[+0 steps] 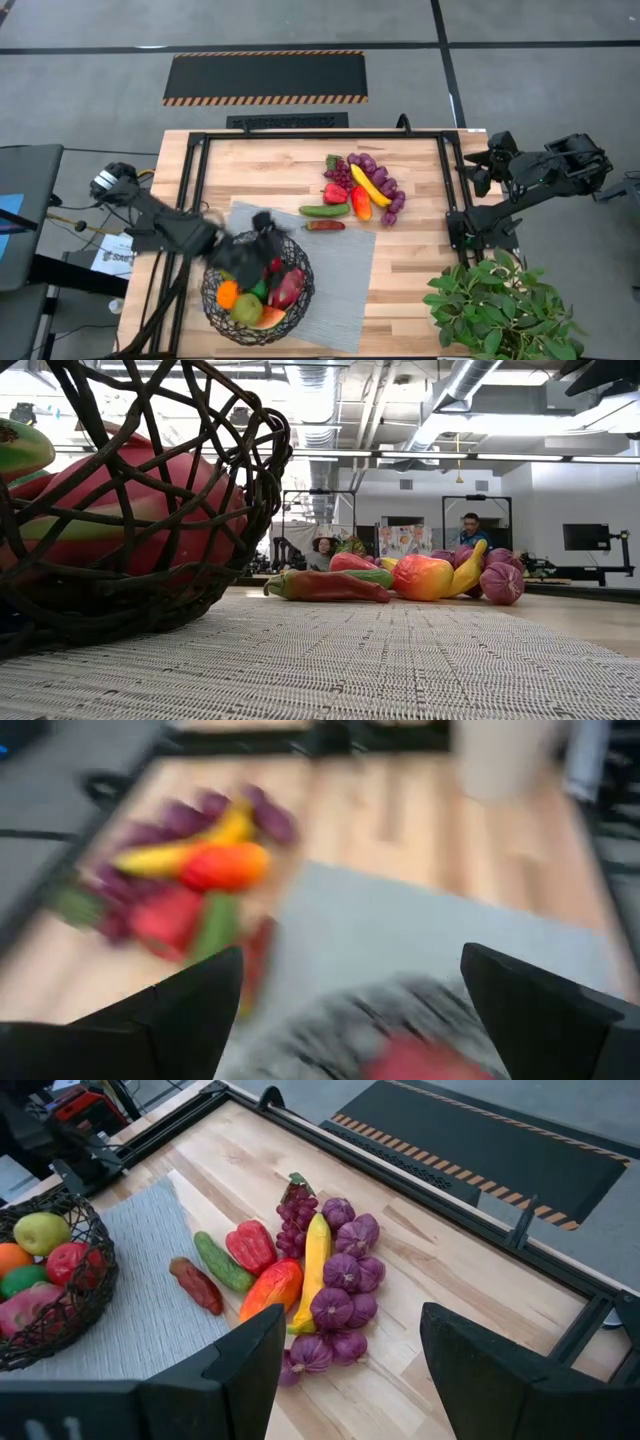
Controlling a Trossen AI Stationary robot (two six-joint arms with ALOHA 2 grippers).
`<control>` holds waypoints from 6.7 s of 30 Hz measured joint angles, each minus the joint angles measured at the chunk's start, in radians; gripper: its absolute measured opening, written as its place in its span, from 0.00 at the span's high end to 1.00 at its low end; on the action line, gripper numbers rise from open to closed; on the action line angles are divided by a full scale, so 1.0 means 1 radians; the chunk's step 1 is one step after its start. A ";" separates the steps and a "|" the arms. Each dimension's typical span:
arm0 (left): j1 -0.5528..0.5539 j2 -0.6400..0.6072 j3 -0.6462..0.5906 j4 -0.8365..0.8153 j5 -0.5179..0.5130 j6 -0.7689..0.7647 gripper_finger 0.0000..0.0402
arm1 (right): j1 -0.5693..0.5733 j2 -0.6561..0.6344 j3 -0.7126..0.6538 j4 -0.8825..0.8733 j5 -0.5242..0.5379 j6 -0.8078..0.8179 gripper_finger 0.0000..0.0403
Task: Build produce basket
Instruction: Put the red bell pepper into the mesh basket, then put the orange mango into the mesh basket
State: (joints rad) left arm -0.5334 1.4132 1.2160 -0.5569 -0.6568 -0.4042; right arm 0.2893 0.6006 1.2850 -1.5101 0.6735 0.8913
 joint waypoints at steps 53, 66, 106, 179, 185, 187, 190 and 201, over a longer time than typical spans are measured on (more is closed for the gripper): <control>0.685 0.640 0.236 0.216 0.254 0.487 0.11 | 0.000 0.000 0.000 -0.016 -0.009 0.001 0.37; 0.705 0.642 0.202 0.208 0.475 0.521 0.11 | 0.000 0.000 0.000 -0.016 -0.020 0.001 0.37; 0.210 0.116 0.232 -0.397 0.263 0.107 0.37 | -0.004 0.000 0.000 -0.023 -0.019 0.036 0.37; 0.307 0.181 0.105 0.106 -0.285 0.110 0.15 | -0.004 0.000 0.000 -0.024 -0.019 0.044 0.37; 0.460 0.275 0.101 0.342 -0.040 0.295 0.15 | -0.003 0.000 0.000 -0.029 -0.020 0.044 0.37; 0.506 0.283 0.104 0.396 0.056 0.315 0.15 | -0.003 0.000 0.000 -0.038 -0.020 0.044 0.37; 0.562 0.283 0.103 0.406 0.145 0.353 0.15 | -0.003 0.000 0.000 -0.054 -0.018 0.044 0.37; 0.698 0.290 0.103 0.458 0.363 0.412 0.15 | -0.004 0.000 0.000 -0.058 0.033 0.043 0.37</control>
State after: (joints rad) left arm 0.1642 1.7027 1.3186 -0.0985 -0.2939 0.0073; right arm 0.2855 0.6006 1.2846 -1.5684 0.7067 0.9340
